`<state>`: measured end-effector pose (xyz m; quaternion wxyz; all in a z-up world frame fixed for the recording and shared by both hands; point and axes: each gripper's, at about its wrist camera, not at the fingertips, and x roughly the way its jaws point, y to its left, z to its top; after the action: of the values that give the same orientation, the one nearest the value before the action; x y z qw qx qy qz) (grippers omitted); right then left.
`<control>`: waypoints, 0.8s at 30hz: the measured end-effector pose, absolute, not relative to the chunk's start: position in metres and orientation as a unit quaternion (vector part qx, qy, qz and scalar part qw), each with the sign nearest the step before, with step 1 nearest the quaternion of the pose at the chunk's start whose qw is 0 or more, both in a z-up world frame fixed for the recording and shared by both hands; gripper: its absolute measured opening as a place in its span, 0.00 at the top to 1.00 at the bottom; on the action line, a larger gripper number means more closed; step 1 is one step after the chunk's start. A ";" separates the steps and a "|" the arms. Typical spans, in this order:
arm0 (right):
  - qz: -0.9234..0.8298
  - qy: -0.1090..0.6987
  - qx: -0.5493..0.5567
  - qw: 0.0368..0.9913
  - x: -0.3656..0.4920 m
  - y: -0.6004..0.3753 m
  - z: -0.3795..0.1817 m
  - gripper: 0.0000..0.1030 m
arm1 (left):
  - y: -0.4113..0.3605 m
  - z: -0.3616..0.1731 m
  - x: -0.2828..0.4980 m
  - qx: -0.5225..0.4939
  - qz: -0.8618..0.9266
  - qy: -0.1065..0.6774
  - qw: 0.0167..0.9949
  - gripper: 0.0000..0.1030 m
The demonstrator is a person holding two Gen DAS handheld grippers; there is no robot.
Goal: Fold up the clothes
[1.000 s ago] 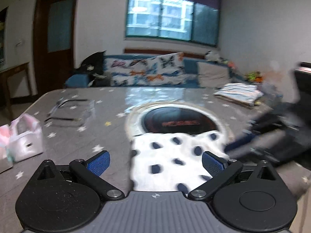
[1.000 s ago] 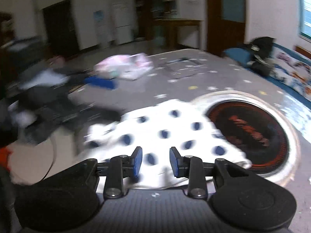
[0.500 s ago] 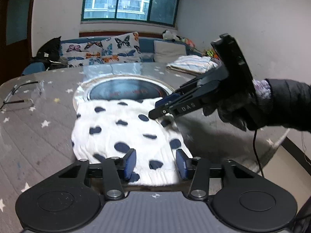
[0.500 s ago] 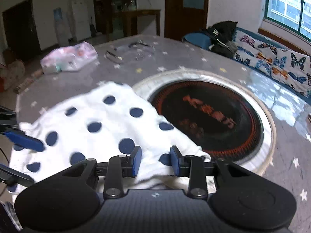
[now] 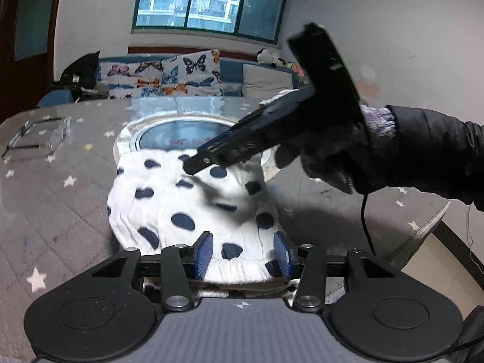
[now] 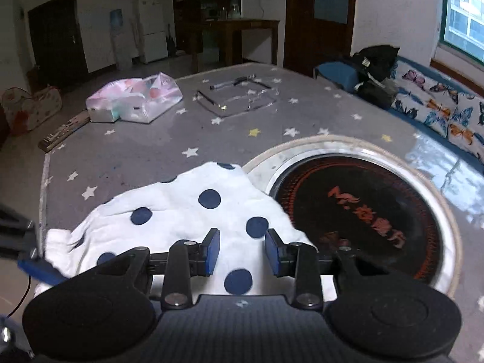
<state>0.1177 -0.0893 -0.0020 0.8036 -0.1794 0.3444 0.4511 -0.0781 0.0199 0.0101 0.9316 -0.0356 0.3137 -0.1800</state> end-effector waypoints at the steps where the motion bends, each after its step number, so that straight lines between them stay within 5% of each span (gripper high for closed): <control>1: 0.449 0.352 -0.185 0.800 0.120 -0.086 -0.007 0.68 | 0.021 0.008 -0.078 -0.040 -0.180 0.317 0.930 0.53; 24: 0.482 0.353 -0.227 0.769 0.143 -0.006 -0.017 0.68 | 0.044 0.019 -0.091 -0.081 -0.133 0.304 0.940 0.49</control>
<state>0.1435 -0.0057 -0.0174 0.7693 -0.2275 0.3528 0.4816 -0.0909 0.0438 0.0193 0.9400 -0.0806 0.3037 -0.1328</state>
